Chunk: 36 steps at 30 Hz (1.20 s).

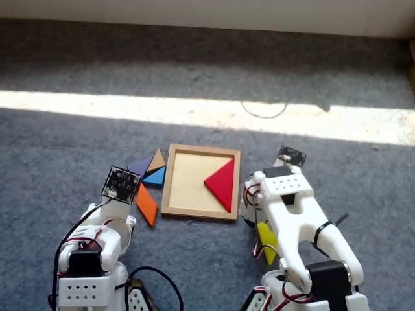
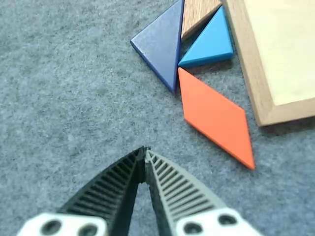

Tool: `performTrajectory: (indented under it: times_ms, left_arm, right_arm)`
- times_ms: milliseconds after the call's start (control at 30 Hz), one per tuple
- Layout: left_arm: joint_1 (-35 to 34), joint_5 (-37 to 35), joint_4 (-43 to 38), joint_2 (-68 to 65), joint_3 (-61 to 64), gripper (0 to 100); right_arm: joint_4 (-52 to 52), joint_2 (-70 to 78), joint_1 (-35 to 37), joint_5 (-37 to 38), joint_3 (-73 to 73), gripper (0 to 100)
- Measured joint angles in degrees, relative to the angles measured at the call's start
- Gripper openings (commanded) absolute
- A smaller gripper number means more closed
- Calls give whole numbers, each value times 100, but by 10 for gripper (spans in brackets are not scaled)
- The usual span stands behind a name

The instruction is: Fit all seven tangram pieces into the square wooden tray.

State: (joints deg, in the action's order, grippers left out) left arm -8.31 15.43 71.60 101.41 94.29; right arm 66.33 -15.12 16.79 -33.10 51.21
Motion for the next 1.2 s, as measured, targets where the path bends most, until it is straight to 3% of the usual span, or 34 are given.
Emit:
performTrajectory:
  times_ms: [467,633,1200]
  left_arm:
    - [0,0,0,0,0,5]
    - [0,0,0,0,0,5]
    - [0,0,0,0,0,5]
  right_arm:
    - [1116,0,44,18,-1231,219]
    - [1116,0,132,18,-1222,370]
    - [-835,-26,141,18,519,392]
